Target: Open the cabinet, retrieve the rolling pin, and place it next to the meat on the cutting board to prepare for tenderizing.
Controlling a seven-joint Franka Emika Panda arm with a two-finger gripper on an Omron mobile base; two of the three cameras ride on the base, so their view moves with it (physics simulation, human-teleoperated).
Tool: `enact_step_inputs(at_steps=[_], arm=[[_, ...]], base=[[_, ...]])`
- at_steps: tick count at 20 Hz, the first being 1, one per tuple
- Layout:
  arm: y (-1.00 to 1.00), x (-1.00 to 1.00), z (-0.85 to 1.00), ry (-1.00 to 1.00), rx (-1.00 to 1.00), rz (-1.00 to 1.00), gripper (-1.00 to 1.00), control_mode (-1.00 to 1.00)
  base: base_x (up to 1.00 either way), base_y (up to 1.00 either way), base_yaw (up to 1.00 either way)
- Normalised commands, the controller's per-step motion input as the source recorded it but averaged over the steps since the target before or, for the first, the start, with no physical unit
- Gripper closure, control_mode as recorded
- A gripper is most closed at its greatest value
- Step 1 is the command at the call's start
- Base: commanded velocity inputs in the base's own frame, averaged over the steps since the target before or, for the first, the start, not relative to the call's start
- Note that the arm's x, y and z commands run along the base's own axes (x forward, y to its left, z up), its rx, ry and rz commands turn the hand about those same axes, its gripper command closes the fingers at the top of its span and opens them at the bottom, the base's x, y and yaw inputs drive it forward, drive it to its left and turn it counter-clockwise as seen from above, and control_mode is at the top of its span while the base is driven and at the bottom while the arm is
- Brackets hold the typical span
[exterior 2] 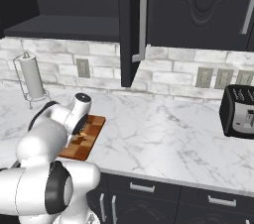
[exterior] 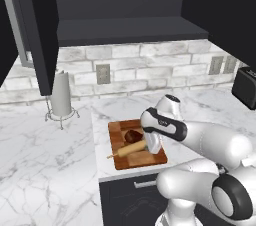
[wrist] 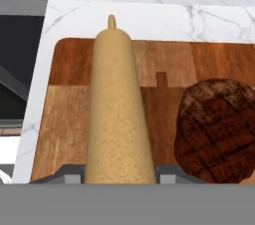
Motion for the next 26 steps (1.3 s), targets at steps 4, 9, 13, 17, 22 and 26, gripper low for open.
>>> enact_step_inputs(at_steps=[4,9,13,17,22,26], arm=[[-0.07,0.00,-0.35,0.00,0.01,-0.01,-1.00,-1.00],[0.00,-0.03,-0.17,-0.02,0.02,0.00,-1.00,-1.00],[0.00,-0.10,0.00,-0.07,0.00,0.00,-1.00,-1.00],[0.02,-0.14,0.13,-0.12,0.00,0.00,-1.00,-1.00],[0.03,-0.23,0.23,-0.13,0.00,0.00,-1.00,-1.00],[0.00,-0.31,0.29,-0.11,0.00,0.00,-1.00,-1.00]], base=[[0.00,0.00,0.00],[0.00,0.00,0.00],[0.00,0.00,0.00],[0.00,0.00,0.00],[0.00,0.00,0.00],[0.00,0.00,0.00]])
